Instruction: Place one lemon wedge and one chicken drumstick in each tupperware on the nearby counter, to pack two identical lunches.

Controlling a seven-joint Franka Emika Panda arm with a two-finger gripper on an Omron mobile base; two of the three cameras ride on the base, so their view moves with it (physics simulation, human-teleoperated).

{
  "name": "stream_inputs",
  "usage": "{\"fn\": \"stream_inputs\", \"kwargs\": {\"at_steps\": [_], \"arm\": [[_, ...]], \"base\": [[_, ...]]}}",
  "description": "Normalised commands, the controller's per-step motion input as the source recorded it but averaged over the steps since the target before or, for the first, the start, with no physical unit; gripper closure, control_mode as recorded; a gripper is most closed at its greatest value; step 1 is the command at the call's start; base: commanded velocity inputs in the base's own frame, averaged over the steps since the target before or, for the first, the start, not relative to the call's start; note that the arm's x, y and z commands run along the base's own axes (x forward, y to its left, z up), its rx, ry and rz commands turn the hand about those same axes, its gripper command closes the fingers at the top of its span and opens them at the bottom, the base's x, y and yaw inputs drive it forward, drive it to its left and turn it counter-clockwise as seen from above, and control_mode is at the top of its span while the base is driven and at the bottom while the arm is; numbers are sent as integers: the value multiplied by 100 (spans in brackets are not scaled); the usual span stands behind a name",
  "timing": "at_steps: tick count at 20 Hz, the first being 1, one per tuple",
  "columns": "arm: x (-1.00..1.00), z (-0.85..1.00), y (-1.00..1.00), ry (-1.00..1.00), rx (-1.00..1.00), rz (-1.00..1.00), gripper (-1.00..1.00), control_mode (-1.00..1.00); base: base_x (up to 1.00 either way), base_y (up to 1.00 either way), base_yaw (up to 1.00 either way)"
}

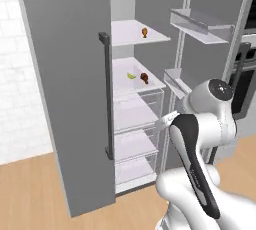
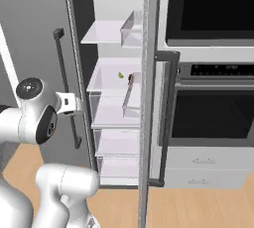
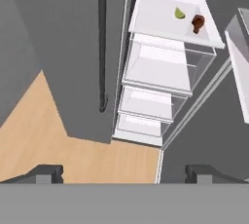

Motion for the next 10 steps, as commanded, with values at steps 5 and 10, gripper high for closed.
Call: {"fn": "stream_inputs", "kwargs": {"at_steps": [5, 10], "arm": [[0, 0, 0, 0, 0, 0, -100, 100], [0, 0, 0, 0, 0, 0, -100, 100]], "base": [[85, 38, -25], [66, -9, -4]]}}
